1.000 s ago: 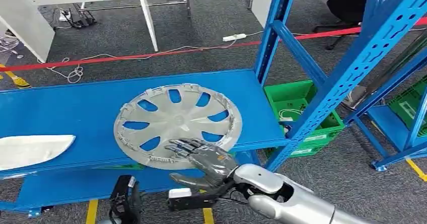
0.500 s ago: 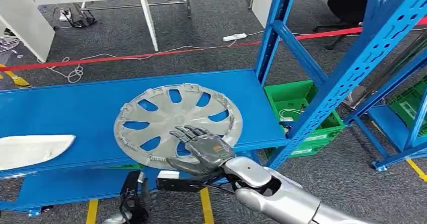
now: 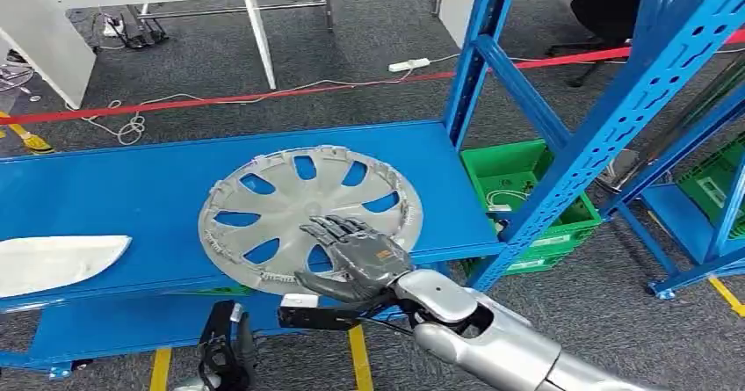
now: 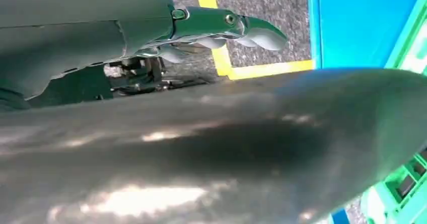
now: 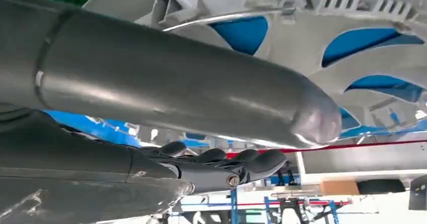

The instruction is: Take the parts from the cabinet and place them on the table.

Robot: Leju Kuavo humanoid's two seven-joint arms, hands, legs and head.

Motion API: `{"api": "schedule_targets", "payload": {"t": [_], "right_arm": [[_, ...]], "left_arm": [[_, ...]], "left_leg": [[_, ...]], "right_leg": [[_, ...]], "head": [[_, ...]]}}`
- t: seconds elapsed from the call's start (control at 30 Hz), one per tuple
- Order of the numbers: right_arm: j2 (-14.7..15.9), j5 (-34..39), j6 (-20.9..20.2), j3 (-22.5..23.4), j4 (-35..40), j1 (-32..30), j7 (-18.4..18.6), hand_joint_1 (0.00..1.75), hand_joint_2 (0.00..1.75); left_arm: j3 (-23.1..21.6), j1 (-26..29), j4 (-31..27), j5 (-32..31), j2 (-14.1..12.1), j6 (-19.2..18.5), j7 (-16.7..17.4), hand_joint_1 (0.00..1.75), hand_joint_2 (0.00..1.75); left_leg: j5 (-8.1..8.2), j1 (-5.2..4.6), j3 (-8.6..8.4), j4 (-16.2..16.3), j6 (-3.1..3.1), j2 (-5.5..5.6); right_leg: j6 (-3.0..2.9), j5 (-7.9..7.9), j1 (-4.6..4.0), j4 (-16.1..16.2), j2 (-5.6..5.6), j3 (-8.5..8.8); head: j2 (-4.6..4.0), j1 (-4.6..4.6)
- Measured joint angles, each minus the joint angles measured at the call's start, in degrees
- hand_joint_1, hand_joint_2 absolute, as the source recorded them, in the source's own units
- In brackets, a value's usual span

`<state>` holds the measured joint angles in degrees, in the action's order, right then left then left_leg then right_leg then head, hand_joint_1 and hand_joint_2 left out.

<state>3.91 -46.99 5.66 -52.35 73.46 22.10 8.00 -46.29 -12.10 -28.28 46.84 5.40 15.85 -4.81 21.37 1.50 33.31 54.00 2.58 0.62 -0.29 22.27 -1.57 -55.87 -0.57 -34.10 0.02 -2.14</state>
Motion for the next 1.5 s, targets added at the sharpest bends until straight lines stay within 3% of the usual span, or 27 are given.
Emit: {"api": "schedule_targets", "payload": {"t": [0.57, 0.7, 0.83, 1.5], "right_arm": [[2.65, -0.79, -0.83, 0.0, -0.85, -2.3, -1.01, 0.0, 0.0], [2.67, -1.49, -1.51, 0.0, -1.12, -2.39, 0.22, 0.0, 0.0], [2.71, -1.47, -1.51, 0.0, -1.64, -2.58, 0.53, 0.0, 0.0], [2.69, -1.46, -1.51, 0.0, -2.71, -2.57, 0.55, 0.0, 0.0]], "left_arm": [[0.09, 0.55, 0.04, -0.72, -0.72, 0.57, -0.42, 0.0, 0.0], [0.26, 0.51, -0.21, -0.02, -0.26, -0.18, 1.29, 0.0, 0.0], [0.28, 0.85, -0.72, -0.2, -0.09, 1.57, 2.08, 0.0, 0.0], [0.35, 0.36, -0.72, -0.28, 0.63, 2.01, 2.08, 0.0, 0.0]], "left_leg": [[0.0, 0.0, 0.02, 0.0, 0.0, 0.0], [0.0, 0.0, 0.02, 0.0, 0.0, 0.0], [0.0, 0.0, 0.03, 0.0, -0.01, 0.0], [0.0, 0.0, 0.03, 0.0, -0.01, 0.0]], "right_leg": [[0.0, 0.0, 0.01, 0.0, 0.01, -0.01], [0.0, 0.0, 0.0, 0.0, 0.0, -0.01], [0.0, 0.0, 0.01, 0.0, 0.0, -0.03], [0.01, 0.0, 0.01, 0.0, 0.0, -0.02]], "head": [[0.0, -0.02], [0.0, -0.02], [0.0, 0.0], [0.0, 0.0]]}}
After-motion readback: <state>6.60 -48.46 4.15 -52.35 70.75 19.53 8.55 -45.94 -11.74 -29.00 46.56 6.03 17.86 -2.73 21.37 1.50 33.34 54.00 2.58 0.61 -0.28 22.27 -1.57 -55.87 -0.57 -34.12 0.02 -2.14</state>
